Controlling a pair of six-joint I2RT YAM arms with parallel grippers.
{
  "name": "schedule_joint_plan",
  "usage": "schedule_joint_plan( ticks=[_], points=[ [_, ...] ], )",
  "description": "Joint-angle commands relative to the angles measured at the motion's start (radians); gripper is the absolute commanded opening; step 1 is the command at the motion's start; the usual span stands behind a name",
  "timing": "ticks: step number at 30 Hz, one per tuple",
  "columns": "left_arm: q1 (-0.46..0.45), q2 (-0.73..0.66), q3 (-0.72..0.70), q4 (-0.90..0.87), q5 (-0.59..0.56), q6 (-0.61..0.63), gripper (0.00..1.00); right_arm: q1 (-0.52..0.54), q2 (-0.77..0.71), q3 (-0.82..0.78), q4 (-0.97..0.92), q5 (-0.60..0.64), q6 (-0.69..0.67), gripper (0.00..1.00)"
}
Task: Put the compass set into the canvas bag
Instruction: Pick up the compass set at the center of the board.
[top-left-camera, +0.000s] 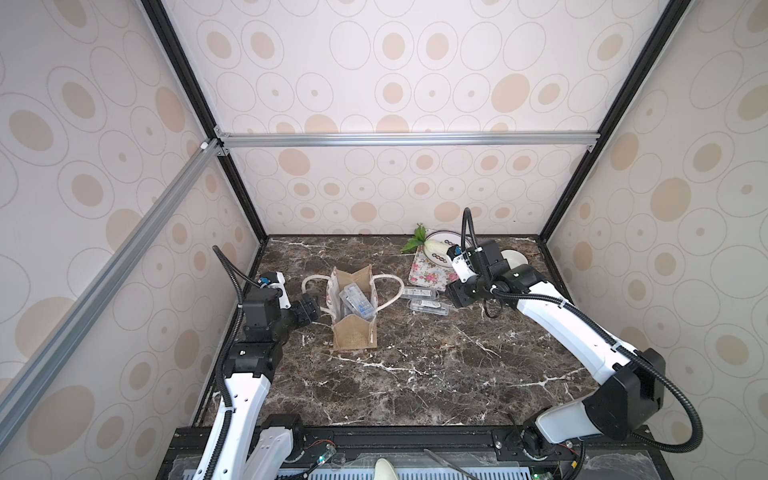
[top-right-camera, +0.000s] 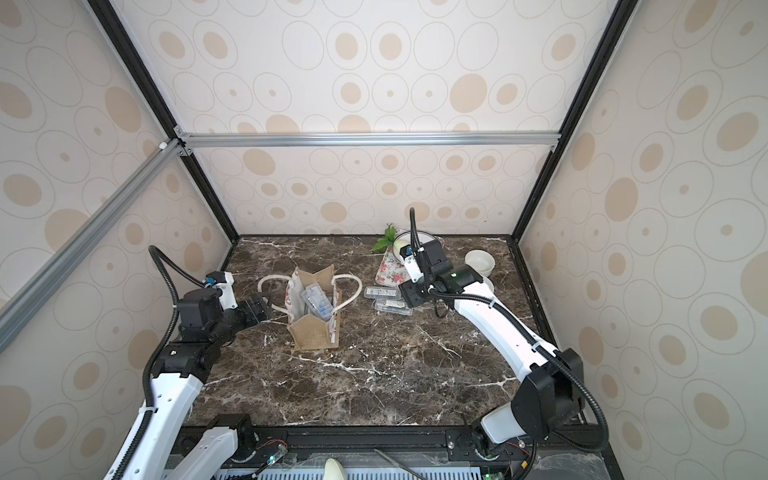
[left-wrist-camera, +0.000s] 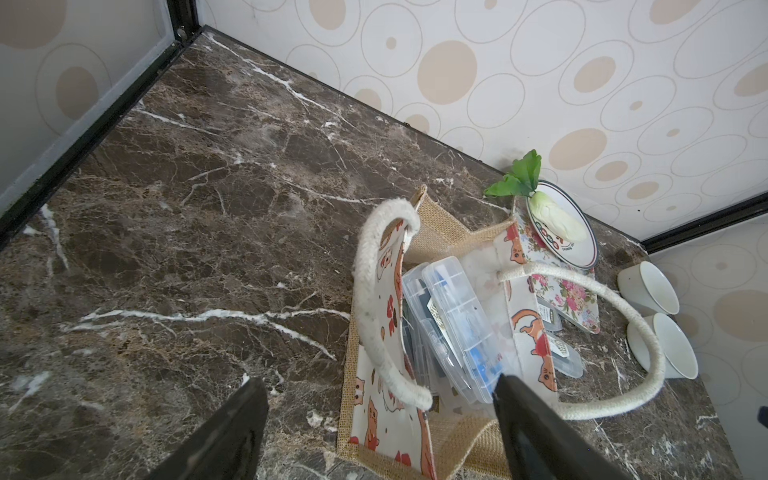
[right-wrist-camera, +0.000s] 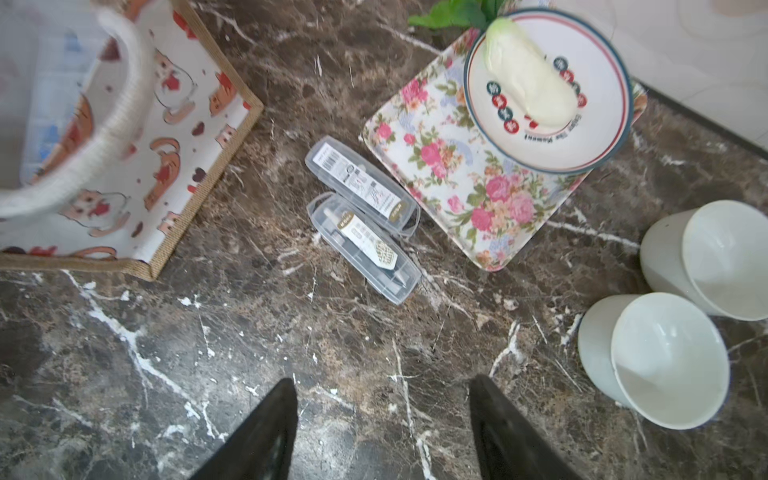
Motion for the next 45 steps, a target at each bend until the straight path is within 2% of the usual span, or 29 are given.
schedule_joint_plan(
  ticks=[1,9,21,33,41,45],
  points=[
    [-0.006,0.007,0.048,0.008,0.005,-0.014,0.86,0.002,0.065,-0.006,0.015,-0.082,-0.049,0.69],
    [-0.006,-0.003,0.040,-0.010,-0.012,-0.012,0.87,0.002,0.320,0.112,0.006,-0.179,-0.095,0.70],
    [-0.006,0.017,0.057,0.000,-0.017,-0.006,0.87,0.000,0.574,0.299,-0.068,-0.146,-0.173,0.75],
    [-0.006,0.014,0.055,-0.015,-0.027,-0.007,0.87,-0.006,0.685,0.382,-0.083,-0.141,-0.184,0.77],
    [-0.006,0.025,0.058,-0.006,-0.021,-0.018,0.87,-0.007,0.671,0.342,-0.072,-0.165,-0.182,0.80],
    [-0.006,0.025,0.058,-0.004,-0.021,-0.020,0.87,-0.001,0.647,0.311,-0.075,-0.191,-0.170,0.77]
  ],
)
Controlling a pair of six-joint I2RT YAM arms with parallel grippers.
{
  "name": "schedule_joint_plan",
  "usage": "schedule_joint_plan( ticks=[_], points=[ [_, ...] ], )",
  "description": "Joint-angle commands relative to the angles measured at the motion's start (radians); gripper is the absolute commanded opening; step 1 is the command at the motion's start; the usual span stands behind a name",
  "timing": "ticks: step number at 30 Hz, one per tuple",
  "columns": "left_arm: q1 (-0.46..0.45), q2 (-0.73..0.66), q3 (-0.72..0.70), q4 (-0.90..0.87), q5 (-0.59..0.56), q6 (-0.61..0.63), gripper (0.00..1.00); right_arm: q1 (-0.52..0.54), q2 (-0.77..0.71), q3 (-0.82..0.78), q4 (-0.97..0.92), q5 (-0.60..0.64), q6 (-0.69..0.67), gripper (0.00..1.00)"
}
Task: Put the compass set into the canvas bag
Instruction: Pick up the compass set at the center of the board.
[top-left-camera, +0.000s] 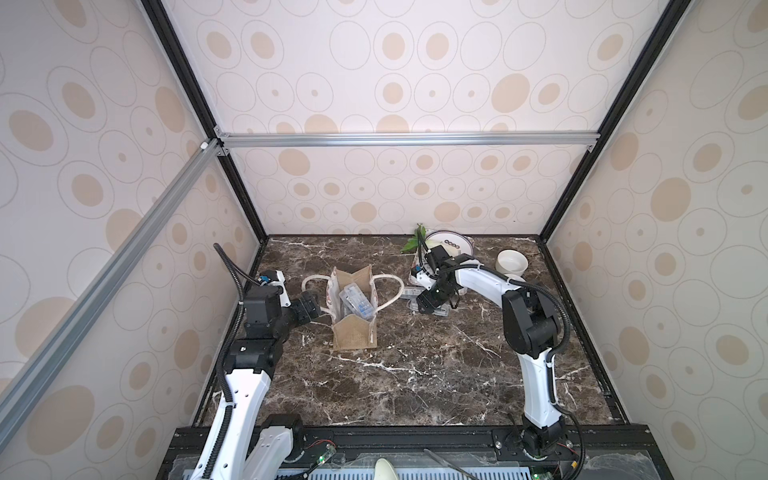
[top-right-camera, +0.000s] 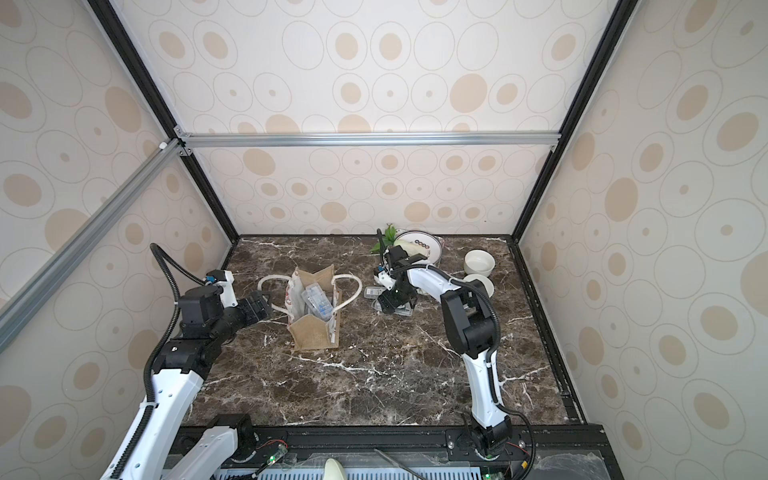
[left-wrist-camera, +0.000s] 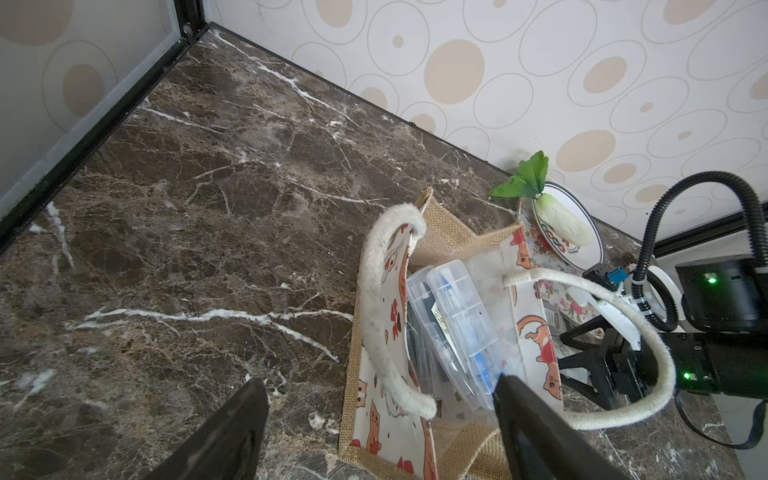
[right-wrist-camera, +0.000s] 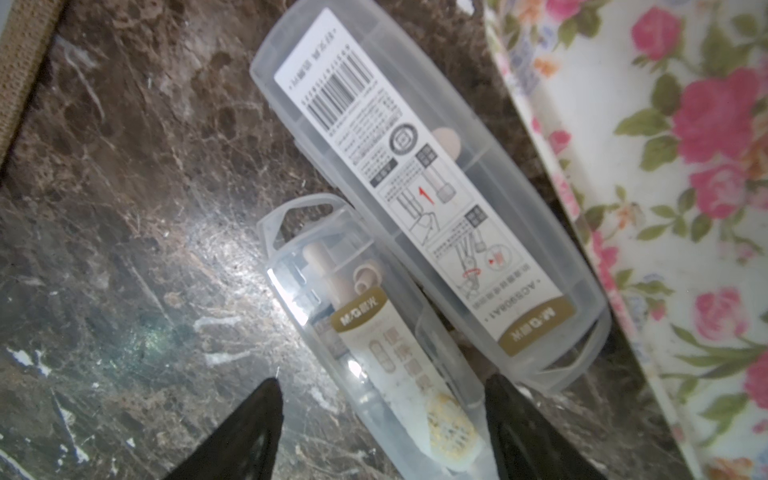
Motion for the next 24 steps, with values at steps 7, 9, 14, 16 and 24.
schedule_joint_plan(
  ticks=[7,9,14,16,24],
  points=[
    [-0.005,0.001,0.038,0.002,-0.004,-0.013,0.87,0.029,-0.091,-0.115,0.016,0.010,0.029,0.74],
    [-0.005,0.002,0.036,0.003,-0.002,-0.016,0.87,0.034,-0.094,-0.126,0.034,0.046,0.053,0.73],
    [-0.005,-0.002,0.034,0.005,0.002,-0.019,0.87,0.046,-0.056,-0.103,0.051,0.110,0.101,0.71],
    [-0.005,-0.007,0.035,0.001,-0.003,-0.017,0.87,0.052,-0.041,-0.096,0.061,0.130,0.109,0.69],
    [-0.006,-0.011,0.029,-0.001,-0.007,-0.014,0.87,0.060,-0.002,-0.071,0.073,0.127,0.134,0.63]
  ],
)
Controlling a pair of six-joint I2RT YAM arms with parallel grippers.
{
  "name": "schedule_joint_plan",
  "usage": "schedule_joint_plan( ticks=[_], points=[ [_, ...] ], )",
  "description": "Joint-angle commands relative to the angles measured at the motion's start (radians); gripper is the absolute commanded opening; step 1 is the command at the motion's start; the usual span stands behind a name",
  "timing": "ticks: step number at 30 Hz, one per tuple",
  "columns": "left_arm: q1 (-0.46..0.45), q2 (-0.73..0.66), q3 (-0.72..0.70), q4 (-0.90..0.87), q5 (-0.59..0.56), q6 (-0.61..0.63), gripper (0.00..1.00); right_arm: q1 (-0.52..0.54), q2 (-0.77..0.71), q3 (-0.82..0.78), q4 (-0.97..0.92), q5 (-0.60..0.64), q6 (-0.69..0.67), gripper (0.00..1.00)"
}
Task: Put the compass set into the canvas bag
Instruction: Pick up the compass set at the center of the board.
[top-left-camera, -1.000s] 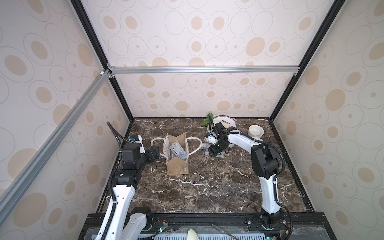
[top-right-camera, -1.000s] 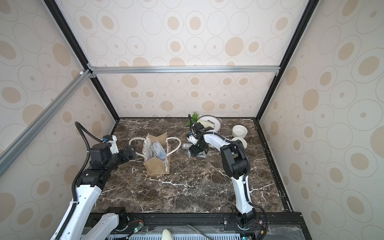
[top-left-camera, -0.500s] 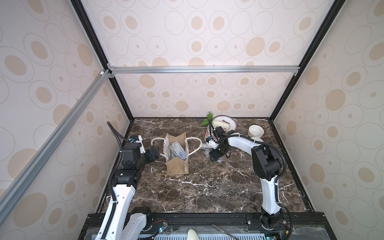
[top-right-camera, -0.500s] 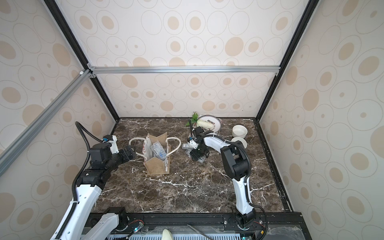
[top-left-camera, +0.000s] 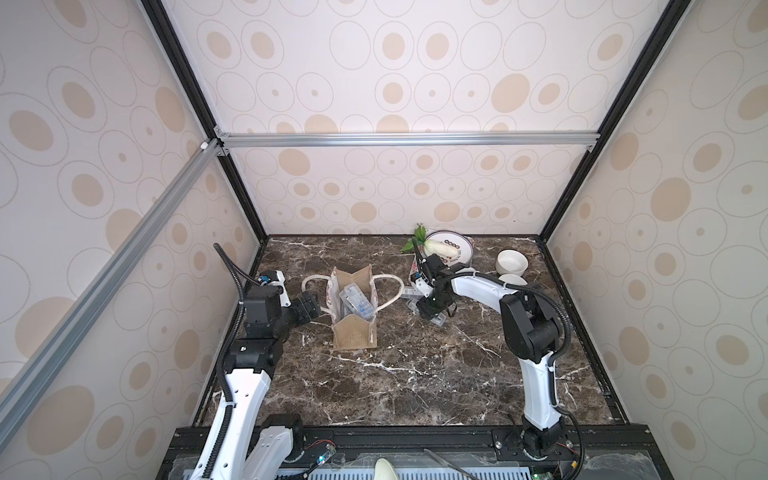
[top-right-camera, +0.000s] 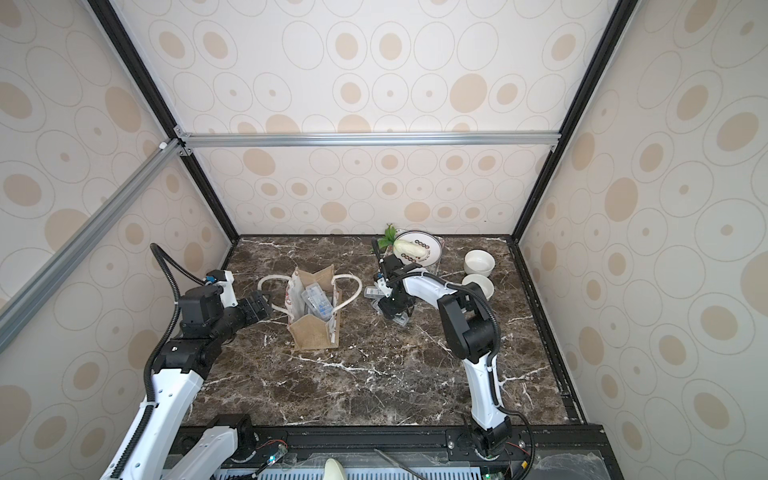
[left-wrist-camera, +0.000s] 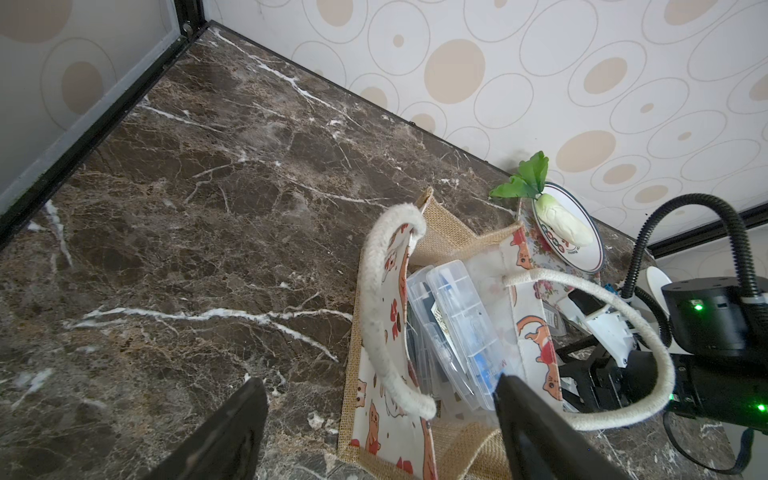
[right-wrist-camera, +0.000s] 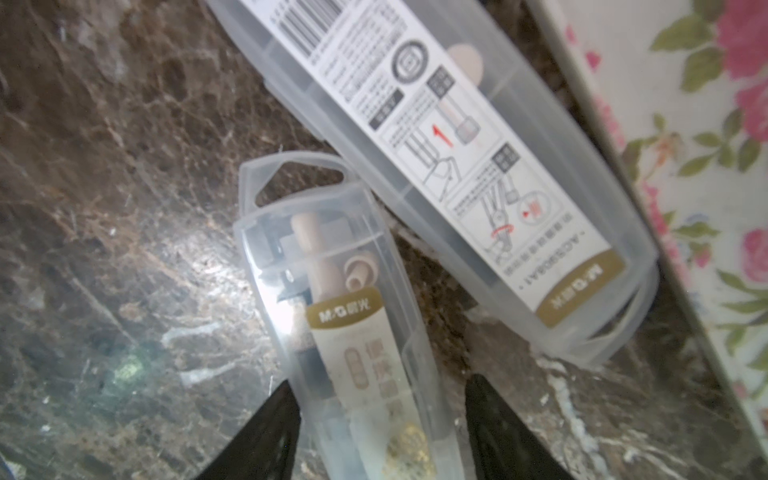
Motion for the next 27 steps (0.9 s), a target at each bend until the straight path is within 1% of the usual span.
schedule_joint_plan(
  ticks=[1,12,16,20,23,25,27],
  points=[
    [-0.006,-0.010,0.030,0.000,-0.008,-0.011,0.87,0.008,0.033,0.033,-0.005,0.005,0.016,0.62],
    [-0.005,-0.026,0.027,-0.007,-0.011,-0.012,0.87,0.011,0.060,0.026,-0.016,-0.018,0.028,0.61],
    [-0.005,-0.030,0.025,-0.008,-0.009,-0.016,0.87,0.020,0.024,-0.009,-0.016,-0.023,0.039,0.60],
    [-0.005,-0.040,0.018,-0.003,-0.008,-0.016,0.87,0.033,-0.021,-0.053,-0.011,-0.017,0.055,0.57],
    [-0.005,-0.043,0.016,-0.001,-0.003,-0.021,0.87,0.040,-0.029,-0.064,-0.018,-0.011,0.071,0.56],
    [-0.005,-0.045,0.016,-0.002,-0.001,-0.019,0.87,0.042,-0.024,-0.067,-0.025,0.000,0.084,0.56],
    [-0.005,-0.052,0.014,-0.003,-0.001,-0.019,0.87,0.043,-0.014,-0.069,-0.025,0.019,0.100,0.59]
  ],
)
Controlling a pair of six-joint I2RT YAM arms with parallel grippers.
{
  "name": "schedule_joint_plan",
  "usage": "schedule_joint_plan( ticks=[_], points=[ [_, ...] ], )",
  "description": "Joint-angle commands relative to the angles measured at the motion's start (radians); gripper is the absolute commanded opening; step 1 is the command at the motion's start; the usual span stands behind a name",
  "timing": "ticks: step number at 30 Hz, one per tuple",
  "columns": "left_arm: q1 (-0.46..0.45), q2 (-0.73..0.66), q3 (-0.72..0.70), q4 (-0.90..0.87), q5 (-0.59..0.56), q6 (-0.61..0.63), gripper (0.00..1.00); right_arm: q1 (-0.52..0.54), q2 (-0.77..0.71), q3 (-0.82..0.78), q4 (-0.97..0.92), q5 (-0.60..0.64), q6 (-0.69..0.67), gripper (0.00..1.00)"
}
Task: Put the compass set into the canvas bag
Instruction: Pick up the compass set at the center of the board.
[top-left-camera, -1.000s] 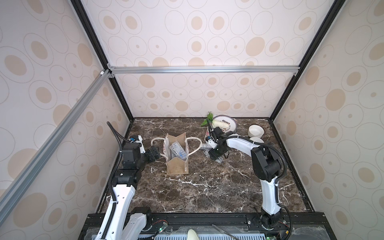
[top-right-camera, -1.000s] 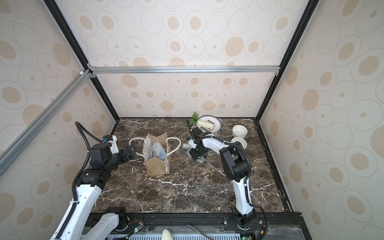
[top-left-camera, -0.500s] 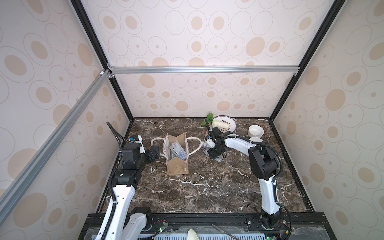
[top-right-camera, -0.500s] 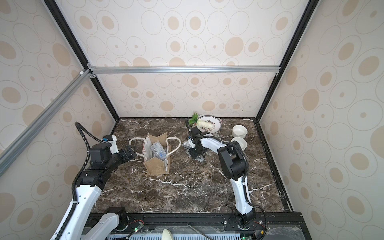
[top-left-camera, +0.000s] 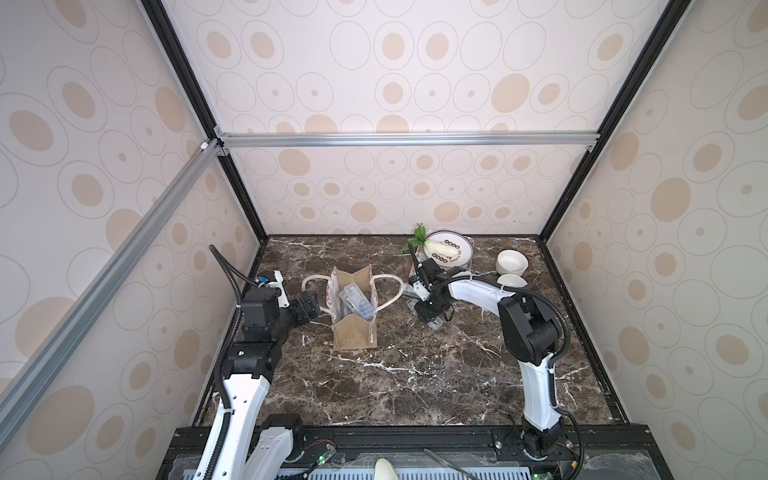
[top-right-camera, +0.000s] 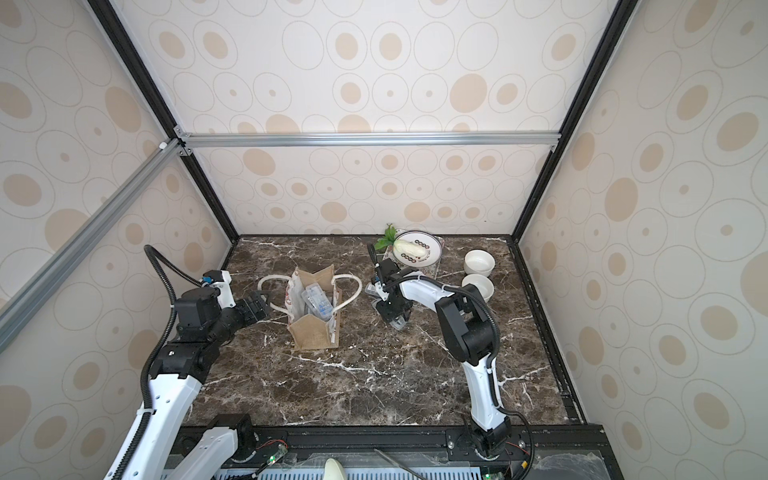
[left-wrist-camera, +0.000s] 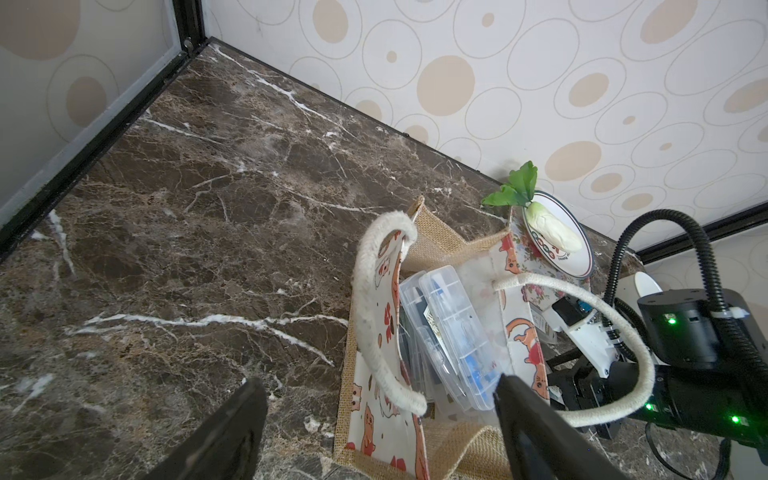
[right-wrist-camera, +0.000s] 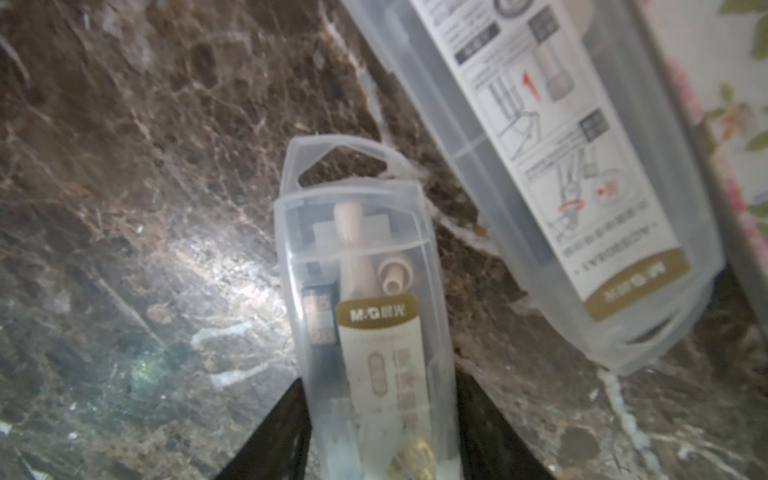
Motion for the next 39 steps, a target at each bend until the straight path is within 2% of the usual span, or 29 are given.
schedule_joint_plan(
  ticks=[1,4,10,16,23,29,34,39],
  points=[
    [-0.005,-0.019,0.015,-0.004,-0.003,-0.014,0.87,0.008,0.008,-0.028,-0.046,0.023,0.041,0.61],
    [-0.005,-0.025,0.012,-0.008,-0.006,-0.011,0.88,0.007,0.020,-0.022,-0.042,0.030,0.051,0.63],
    [-0.006,-0.022,0.013,-0.006,-0.007,-0.009,0.88,0.020,0.021,-0.010,-0.048,0.009,0.040,0.56],
    [-0.005,-0.022,0.021,-0.009,-0.011,0.000,0.88,0.027,-0.038,-0.041,-0.041,0.013,0.050,0.50],
    [-0.005,-0.016,0.045,-0.028,-0.033,0.030,0.88,0.025,-0.191,-0.093,-0.048,0.034,0.087,0.48],
    [-0.002,0.008,0.098,-0.086,-0.126,0.086,0.90,-0.011,-0.362,-0.143,-0.108,0.070,0.143,0.47],
    [0.002,0.020,0.099,-0.053,-0.098,0.074,0.91,-0.043,-0.508,-0.146,-0.153,0.107,0.182,0.47],
    [0.010,0.025,0.070,0.006,-0.035,0.033,0.92,-0.036,-0.570,-0.056,-0.192,0.082,0.199,0.47]
  ],
)
